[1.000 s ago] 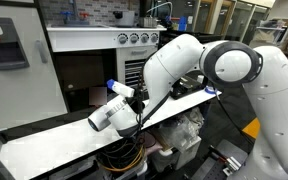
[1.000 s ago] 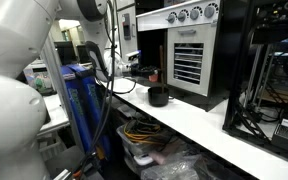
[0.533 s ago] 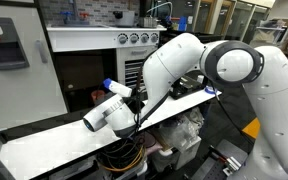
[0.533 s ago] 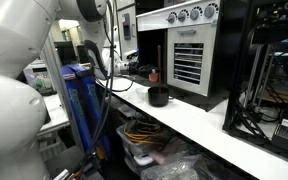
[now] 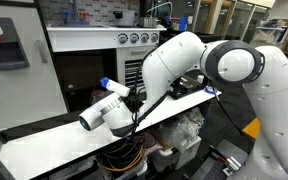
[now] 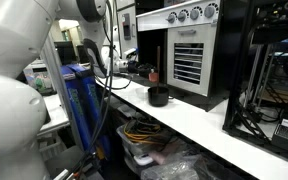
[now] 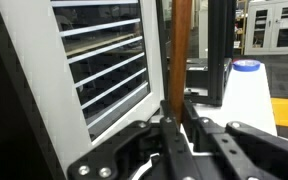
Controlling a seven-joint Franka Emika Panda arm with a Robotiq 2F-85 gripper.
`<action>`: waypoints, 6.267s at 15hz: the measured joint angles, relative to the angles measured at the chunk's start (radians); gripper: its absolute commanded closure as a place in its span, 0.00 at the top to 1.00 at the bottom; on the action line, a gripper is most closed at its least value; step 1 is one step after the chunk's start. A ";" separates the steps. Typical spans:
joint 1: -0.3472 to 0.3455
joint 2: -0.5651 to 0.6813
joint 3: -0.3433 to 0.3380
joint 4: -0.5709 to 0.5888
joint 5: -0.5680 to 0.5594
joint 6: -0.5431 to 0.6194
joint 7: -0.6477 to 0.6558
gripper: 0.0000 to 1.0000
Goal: Put the cup on the cabinet then use the wooden spoon to mix in the black mug
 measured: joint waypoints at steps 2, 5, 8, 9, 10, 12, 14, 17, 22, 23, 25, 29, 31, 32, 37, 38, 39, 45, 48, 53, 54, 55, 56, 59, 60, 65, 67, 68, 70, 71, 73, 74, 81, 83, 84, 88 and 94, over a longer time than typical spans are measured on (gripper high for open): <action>0.000 0.000 0.002 0.005 0.001 0.009 0.004 0.04; 0.000 0.000 0.002 0.009 0.001 0.019 0.004 0.04; 0.000 0.000 0.002 0.009 0.001 0.020 0.004 0.04; 0.000 0.000 0.002 0.009 0.001 0.020 0.004 0.04; 0.000 0.000 0.001 0.009 0.001 0.020 0.004 0.04; -0.001 0.000 -0.002 0.007 0.001 0.019 0.004 0.04; -0.001 0.000 -0.010 0.004 0.001 0.016 0.004 0.04; -0.003 0.000 -0.025 -0.002 0.001 0.009 0.004 0.04; -0.006 -0.001 -0.042 -0.022 0.000 -0.022 0.004 0.04; -0.007 -0.001 -0.044 -0.027 0.000 -0.028 0.004 0.04; -0.008 -0.001 -0.048 -0.035 0.000 -0.039 0.004 0.04; -0.010 -0.001 -0.049 -0.047 0.000 -0.052 0.004 0.04; -0.010 -0.001 -0.049 -0.048 0.000 -0.053 0.004 0.04; -0.010 -0.001 -0.049 -0.048 0.000 -0.053 0.004 0.04; -0.008 -0.001 -0.040 -0.037 -0.001 -0.047 0.004 0.04; -0.008 -0.001 -0.035 -0.033 -0.001 -0.044 0.004 0.04; -0.007 0.000 -0.030 -0.027 -0.001 -0.042 0.004 0.04; -0.001 0.000 -0.009 -0.001 0.000 -0.020 0.004 0.04; 0.000 0.000 -0.006 0.008 0.000 -0.002 0.004 0.04; 0.000 0.000 -0.004 0.013 0.002 -0.003 0.004 0.04; 0.000 -0.001 -0.005 0.014 0.003 -0.010 0.002 0.04; 0.000 -0.003 -0.006 0.014 0.004 -0.021 -0.004 0.04; 0.000 -0.006 -0.007 0.014 0.005 -0.035 -0.010 0.04; 0.000 -0.029 -0.009 0.014 0.006 -0.086 -0.037 0.04; 0.000 -0.037 -0.009 0.013 0.006 -0.101 -0.049 0.04; 0.005 -0.105 -0.004 0.015 0.023 -0.212 -0.136 0.04; 0.009 -0.136 -0.001 0.019 0.044 -0.258 -0.153 0.04; 0.011 -0.152 0.001 0.024 0.057 -0.279 -0.157 0.04; 0.013 -0.179 0.007 0.033 0.082 -0.308 -0.159 0.04; 0.014 -0.190 0.010 0.038 0.094 -0.314 -0.159 0.04; 0.014 -0.214 0.016 0.048 0.124 -0.316 -0.158 0.04; 0.014 -0.224 0.020 0.051 0.139 -0.315 -0.157 0.04; -0.043 -0.360 0.032 0.008 0.338 -0.119 -0.141 0.04; -0.096 -0.439 0.029 -0.054 0.416 0.005 -0.138 0.04; -0.124 -0.483 0.023 -0.094 0.455 0.072 -0.138 0.04; -0.211 -0.659 -0.048 -0.275 0.591 0.350 -0.152 0.04; -0.265 -0.839 -0.210 -0.528 0.689 0.666 -0.202 0.04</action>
